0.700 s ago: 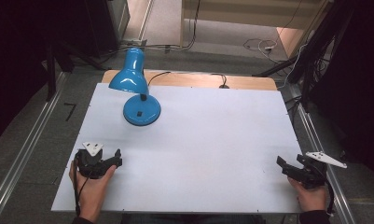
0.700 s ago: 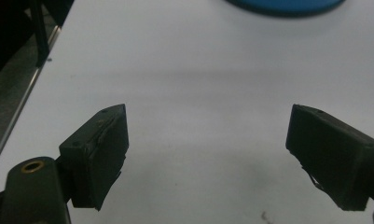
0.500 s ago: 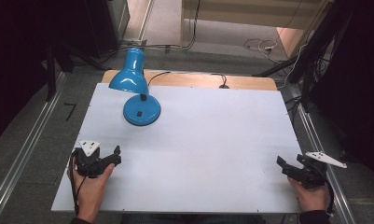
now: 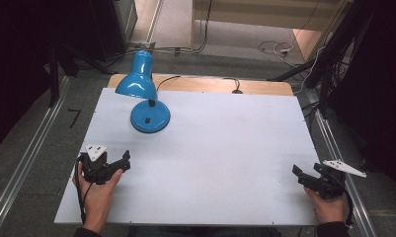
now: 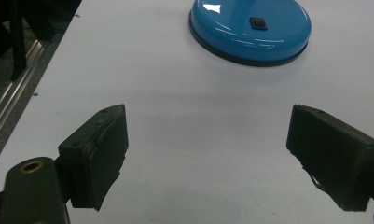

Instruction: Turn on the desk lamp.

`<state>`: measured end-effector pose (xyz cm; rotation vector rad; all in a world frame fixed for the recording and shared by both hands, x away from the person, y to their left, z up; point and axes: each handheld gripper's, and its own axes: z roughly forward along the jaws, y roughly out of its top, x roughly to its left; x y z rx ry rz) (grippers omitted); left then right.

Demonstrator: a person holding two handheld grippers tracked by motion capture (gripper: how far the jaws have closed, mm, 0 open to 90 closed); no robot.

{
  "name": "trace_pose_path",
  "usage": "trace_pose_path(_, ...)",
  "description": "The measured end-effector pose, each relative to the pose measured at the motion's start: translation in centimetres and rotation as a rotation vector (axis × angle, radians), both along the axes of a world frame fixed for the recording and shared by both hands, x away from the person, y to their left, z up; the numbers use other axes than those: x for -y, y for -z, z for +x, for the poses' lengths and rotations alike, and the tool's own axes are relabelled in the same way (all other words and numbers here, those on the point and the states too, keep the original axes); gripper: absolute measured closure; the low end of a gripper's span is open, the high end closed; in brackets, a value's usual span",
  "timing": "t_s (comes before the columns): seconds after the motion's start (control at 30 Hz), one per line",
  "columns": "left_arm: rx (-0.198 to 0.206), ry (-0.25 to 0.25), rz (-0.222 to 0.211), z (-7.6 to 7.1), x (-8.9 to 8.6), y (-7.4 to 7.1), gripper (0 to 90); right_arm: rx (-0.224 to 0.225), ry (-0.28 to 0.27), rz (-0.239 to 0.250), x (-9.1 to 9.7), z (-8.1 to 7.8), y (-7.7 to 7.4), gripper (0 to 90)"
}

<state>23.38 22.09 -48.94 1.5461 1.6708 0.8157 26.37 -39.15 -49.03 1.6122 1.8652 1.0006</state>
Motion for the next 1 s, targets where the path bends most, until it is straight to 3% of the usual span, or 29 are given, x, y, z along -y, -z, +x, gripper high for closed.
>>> trace_pose_path(0.2, 0.001, 0.008, -0.012, 0.6, 0.3, 0.0, 14.4, 0.0, 0.002, 0.0, 0.0, 0.0, 0.0, 13.2)
trace_pose_path(0.67, 0.023, -0.012, 0.006, 1.7, 0.6, -0.2, 19.1, 0.0, 0.001, -0.003, 0.0, 0.1, 0.0, 13.2)
trace_pose_path(1.0, 0.028, -0.003, -0.011, 2.3, 0.8, -0.4, 19.3, -0.004, 0.002, -0.002, -0.1, 0.1, 0.1, 13.2)
